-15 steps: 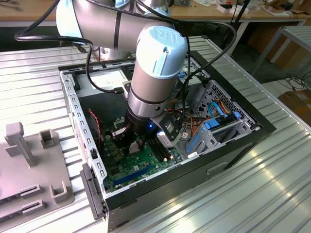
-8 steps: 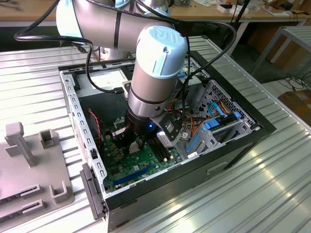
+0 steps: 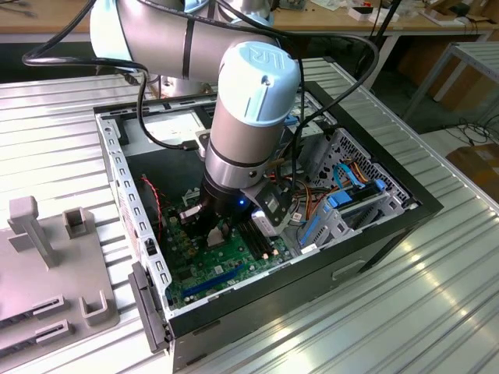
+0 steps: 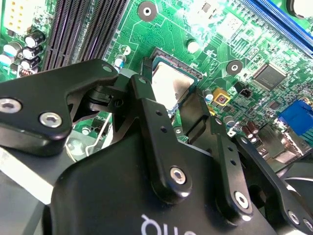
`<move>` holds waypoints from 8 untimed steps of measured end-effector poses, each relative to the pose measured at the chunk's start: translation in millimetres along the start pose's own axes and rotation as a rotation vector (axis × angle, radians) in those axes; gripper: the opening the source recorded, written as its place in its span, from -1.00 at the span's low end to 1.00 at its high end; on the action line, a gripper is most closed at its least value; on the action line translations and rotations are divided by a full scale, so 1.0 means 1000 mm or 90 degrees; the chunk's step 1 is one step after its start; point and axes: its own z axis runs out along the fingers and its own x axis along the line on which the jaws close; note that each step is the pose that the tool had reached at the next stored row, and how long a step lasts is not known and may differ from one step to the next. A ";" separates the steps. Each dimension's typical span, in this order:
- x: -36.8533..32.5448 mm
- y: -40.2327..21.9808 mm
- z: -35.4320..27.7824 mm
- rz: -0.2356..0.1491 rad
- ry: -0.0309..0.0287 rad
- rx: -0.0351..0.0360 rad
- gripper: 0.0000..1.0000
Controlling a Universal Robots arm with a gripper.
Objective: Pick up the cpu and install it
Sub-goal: 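Place the cpu into insertion slot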
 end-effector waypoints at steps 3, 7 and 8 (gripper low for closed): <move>0.0000 0.0000 0.0001 0.000 0.0000 -0.0001 -0.05; -0.0001 0.0001 0.0002 0.000 -0.0001 -0.0002 -0.05; 0.0000 0.0001 0.0002 0.000 0.0000 -0.0002 -0.05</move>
